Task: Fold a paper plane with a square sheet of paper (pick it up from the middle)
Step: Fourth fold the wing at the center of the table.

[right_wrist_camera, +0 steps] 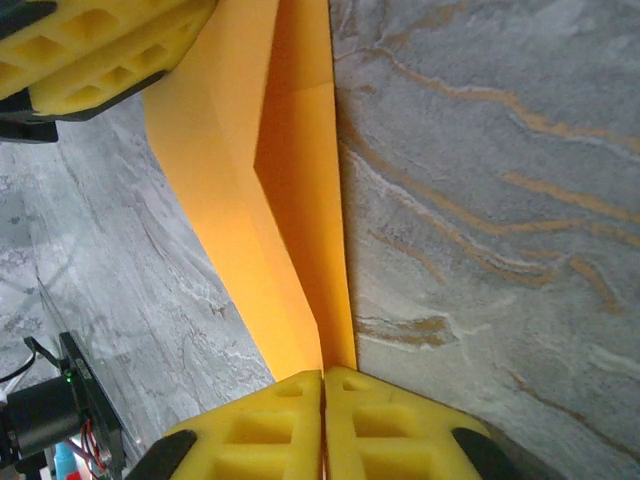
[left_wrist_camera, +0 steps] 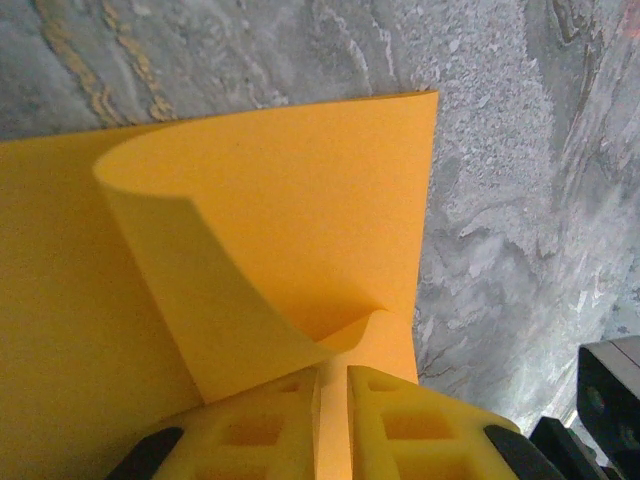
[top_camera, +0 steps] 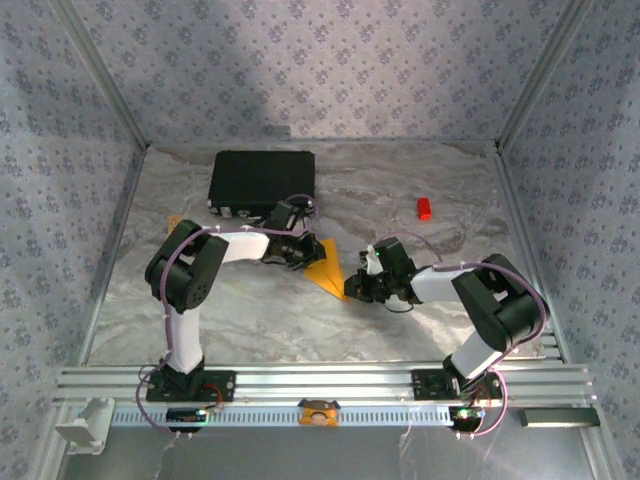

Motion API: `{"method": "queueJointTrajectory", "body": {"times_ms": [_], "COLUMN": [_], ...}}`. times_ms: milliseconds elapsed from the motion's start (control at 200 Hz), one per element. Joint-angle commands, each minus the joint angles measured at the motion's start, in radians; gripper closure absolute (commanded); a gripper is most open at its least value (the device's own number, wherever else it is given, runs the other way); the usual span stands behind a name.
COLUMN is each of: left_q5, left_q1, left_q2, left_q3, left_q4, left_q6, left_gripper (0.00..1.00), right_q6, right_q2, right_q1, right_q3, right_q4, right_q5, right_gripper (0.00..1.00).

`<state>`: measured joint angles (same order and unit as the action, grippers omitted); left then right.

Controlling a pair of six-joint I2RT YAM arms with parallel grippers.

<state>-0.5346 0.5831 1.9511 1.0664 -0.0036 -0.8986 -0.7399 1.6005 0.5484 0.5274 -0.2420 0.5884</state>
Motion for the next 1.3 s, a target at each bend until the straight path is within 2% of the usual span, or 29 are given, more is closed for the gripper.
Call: {"method": "queueJointTrajectory", "body": {"times_ms": [0,345,475,630,854,929,1009,1109,1299], "left_q5": [0.022,0.025,0.025,0.027,0.030,0.031,0.034,0.034,0.035], "left_q1": [0.001,0.000,-0.001,0.000,-0.001,-0.002,-0.005,-0.005,-0.007], "left_q2": [0.022,0.022,0.022,0.018,0.020,0.019,0.018,0.020,0.023], "left_q3": [-0.007,-0.010,-0.013,-0.013,-0.016,-0.019,-0.019,-0.022,-0.026], "left_q4": [-0.055,-0.057,-0.055,-0.056,-0.056,-0.056,-0.061,-0.059,-0.056], "left_q6": [0.021,0.019,0.018,0.020,0.020,0.019,0.020,0.018,0.018], "left_gripper": [0.85,0.85,0.85,0.85,0.85,0.85,0.85,0.85,0.85], "right_q6": [-0.002,-0.006,-0.007,-0.008,-0.024,-0.027,-0.027,-0.021,-0.026], "right_q2": [0.009,-0.008,-0.027,-0.060,-0.029,-0.035,-0.058,-0.072,-0.052], "right_q1": [0.026,0.031,0.030,0.028,0.035,0.039,0.044,0.045,0.057], "right_q3": [-0.053,-0.073,-0.069,-0.075,-0.094,-0.095,-0.093,-0.100,-0.098], "right_q4": [0.196,0.227,0.243,0.265,0.251,0.254,0.267,0.281,0.292], "right_q5": [-0.020,-0.059,-0.068,-0.073,-0.070,-0.072,-0.076,-0.085,-0.089], "right_gripper": [0.87,0.94,0.89,0.93,0.93,0.88,0.88,0.95,0.91]}}
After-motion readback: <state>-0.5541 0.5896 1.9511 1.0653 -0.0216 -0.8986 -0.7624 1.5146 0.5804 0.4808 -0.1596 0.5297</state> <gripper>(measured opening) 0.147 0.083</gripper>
